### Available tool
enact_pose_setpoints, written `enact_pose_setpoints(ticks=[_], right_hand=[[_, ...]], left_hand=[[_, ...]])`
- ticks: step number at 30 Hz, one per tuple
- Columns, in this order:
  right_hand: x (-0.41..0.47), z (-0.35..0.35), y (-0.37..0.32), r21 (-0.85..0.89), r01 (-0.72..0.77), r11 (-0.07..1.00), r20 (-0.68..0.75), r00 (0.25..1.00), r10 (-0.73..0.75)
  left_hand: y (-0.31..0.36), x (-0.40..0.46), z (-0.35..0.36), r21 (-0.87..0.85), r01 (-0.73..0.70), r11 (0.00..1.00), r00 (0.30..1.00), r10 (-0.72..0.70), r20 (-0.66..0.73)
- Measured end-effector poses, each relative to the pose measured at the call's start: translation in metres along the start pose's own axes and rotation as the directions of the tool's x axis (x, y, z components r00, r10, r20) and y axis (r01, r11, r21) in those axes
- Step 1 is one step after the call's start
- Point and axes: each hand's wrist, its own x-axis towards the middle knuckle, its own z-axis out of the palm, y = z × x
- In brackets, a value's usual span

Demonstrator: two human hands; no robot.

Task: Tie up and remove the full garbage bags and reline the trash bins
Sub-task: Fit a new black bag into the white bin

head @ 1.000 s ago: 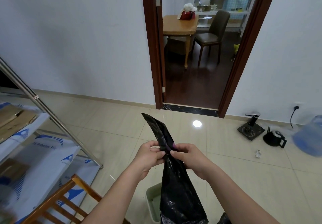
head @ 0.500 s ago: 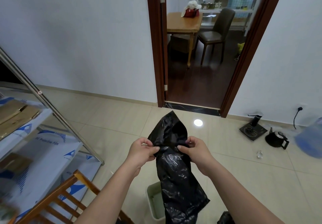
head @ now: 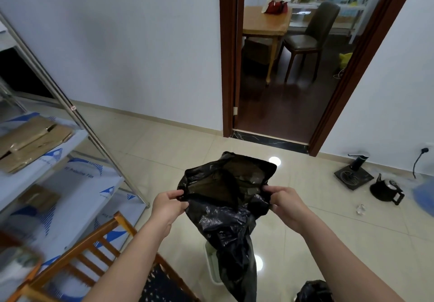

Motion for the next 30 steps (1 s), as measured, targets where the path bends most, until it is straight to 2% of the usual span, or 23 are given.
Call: enact_pose_setpoints(ticks=[4, 9, 13, 17, 19, 25, 28, 30], right_hand=[[0.003, 0.012, 0.012, -0.126, 0.026, 0.992, 0.022, 0.999, -0.024], [0.005, 0.021, 0.026, -0.225, 0.058, 0.973, -0.126, 0.988, -0.088], [0.009, 0.021, 0.034, -0.155, 0.029, 0.988, -0.253, 0.965, -0.068], [0.011, 0.017, 0.037, -0.161, 0.037, 0.986, -0.403, 0.910, -0.100], [0.009, 0.010, 0.040, -0.166, 0.041, 0.985, -0.442, 0.890, -0.111], [0.017, 0.003, 0.041, -0.011, 0.054, 0.998, -0.280, 0.958, -0.055], [0.033, 0.005, 0.043, -0.017, 0.048, 0.999, -0.210, 0.976, -0.050], [0.044, 0.000, 0.043, -0.084, 0.028, 0.996, -0.170, 0.985, -0.042]], left_hand=[[-0.009, 0.002, -0.016, 0.086, -0.032, 0.996, 0.998, 0.036, -0.046], [-0.014, 0.011, -0.034, 0.020, -0.060, 0.998, 0.995, 0.062, -0.076], [-0.019, 0.022, -0.043, -0.013, -0.066, 0.998, 0.985, 0.063, -0.161], [-0.022, 0.029, -0.040, 0.043, -0.081, 0.996, 0.972, 0.088, -0.218], [-0.022, 0.031, -0.035, 0.016, -0.083, 0.996, 0.973, 0.085, -0.216], [-0.025, 0.038, -0.011, -0.137, -0.020, 0.990, 0.999, 0.024, 0.025], [-0.030, 0.045, 0.001, -0.168, -0.006, 0.986, 0.998, 0.017, 0.063], [-0.034, 0.048, 0.009, -0.166, -0.013, 0.986, 0.998, 0.022, 0.053]])
